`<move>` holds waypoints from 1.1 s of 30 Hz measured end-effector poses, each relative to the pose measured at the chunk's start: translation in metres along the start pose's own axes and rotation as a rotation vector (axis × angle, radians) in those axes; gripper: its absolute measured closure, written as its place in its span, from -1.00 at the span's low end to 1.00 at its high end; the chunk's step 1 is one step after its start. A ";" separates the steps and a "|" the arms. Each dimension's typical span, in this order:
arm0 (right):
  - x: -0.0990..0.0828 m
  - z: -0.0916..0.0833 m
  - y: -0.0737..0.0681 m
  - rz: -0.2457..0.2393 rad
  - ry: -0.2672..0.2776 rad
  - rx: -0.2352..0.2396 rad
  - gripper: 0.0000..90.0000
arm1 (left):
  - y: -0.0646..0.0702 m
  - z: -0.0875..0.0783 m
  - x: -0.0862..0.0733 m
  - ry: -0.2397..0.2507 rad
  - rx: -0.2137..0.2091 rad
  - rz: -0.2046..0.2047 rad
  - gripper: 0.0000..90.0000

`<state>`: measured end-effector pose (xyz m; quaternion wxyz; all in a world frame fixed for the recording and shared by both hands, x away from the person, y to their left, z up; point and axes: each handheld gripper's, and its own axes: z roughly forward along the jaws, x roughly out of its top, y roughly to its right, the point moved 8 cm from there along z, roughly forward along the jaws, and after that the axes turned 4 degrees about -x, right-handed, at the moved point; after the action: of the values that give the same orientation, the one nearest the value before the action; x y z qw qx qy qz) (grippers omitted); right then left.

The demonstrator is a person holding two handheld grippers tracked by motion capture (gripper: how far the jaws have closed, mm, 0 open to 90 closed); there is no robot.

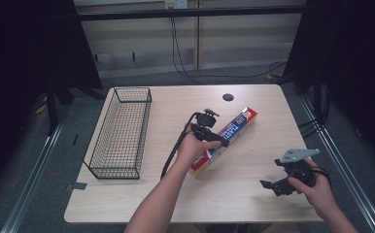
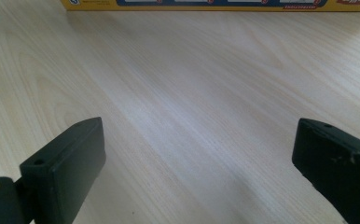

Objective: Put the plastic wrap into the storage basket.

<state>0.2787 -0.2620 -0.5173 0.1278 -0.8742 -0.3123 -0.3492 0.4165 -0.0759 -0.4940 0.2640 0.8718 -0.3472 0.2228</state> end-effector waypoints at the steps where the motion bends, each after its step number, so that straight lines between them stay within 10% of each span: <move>1: 0.000 0.000 0.000 -0.002 -0.002 -0.004 -0.94 | 0.000 0.001 0.000 -0.004 -0.002 0.005 -0.85; 33: 0.000 0.001 0.000 -0.007 -0.004 0.002 -0.94 | -0.003 0.021 0.005 -0.023 0.021 -0.009 -0.80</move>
<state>0.2791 -0.2617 -0.5179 0.1269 -0.8737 -0.3158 -0.3475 0.4266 -0.0893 -0.5076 0.2519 0.8786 -0.3440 0.2152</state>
